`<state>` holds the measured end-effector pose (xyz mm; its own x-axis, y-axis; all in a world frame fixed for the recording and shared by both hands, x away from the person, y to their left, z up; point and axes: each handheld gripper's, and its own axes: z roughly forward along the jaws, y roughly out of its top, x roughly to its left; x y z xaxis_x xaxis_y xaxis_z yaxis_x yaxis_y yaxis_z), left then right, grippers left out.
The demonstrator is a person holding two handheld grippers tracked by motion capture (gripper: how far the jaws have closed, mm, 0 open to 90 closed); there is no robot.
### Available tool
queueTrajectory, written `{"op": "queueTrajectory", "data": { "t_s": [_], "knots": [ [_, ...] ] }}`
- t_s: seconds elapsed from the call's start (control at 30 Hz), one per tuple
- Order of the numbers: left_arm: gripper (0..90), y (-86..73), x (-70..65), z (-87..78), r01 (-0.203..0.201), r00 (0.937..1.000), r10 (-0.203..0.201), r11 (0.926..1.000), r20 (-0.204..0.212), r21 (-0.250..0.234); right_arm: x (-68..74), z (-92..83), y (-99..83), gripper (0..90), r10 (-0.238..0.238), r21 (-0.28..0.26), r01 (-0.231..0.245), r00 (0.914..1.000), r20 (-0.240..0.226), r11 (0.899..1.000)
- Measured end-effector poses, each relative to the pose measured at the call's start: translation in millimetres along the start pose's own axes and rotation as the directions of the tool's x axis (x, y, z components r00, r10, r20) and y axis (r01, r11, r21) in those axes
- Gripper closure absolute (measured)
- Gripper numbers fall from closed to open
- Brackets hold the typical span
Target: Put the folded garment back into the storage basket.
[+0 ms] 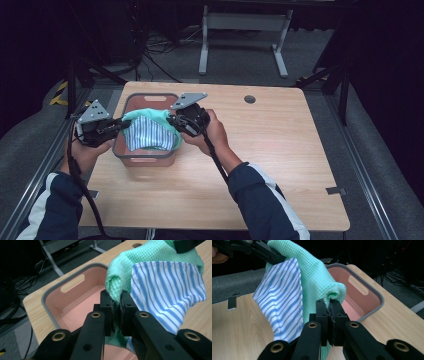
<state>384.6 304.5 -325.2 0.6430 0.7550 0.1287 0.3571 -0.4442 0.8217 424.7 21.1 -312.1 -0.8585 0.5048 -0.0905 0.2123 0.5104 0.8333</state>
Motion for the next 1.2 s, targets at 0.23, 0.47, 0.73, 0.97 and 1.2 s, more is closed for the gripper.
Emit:
{"op": "queueTrajectory", "data": {
  "t_s": [0.23,0.47,0.73,0.97,1.2],
  "knots": [
    [83.6,-15.3,12.5,7.2,0.026,0.9996,-0.026,0.9989,-0.008,0.04,4.1,28.7,5.1,87.2,0.003,0.027,-0.002,0.9996,-0.026,1.0],
    [83.6,-24.2,19.3,19.1,0.052,0.9986,-0.052,0.9962,-0.009,0.07,0.0,53.4,-0.8,87.3,0.038,0.064,-0.035,0.9985,-0.038,0.997],
    [83.3,-31.4,21.6,41.2,0.054,0.9982,-0.05,0.9898,-0.032,0.132,0.2,71.9,-10.0,87.2,0.046,0.105,-0.042,0.9984,-0.032,0.994],
    [82.3,-31.6,18.2,50.7,0.035,0.9985,-0.027,0.9842,-0.047,0.173,-4.0,79.2,-19.2,87.1,0.066,0.123,-0.063,0.9974,-0.027,0.99],
    [76.8,-33.8,16.7,58.7,0.045,0.9976,-0.034,0.9803,-0.061,0.192,-7.4,82.9,-24.8,86.7,0.075,0.135,-0.072,0.997,-0.018,0.988]
  ]
}}
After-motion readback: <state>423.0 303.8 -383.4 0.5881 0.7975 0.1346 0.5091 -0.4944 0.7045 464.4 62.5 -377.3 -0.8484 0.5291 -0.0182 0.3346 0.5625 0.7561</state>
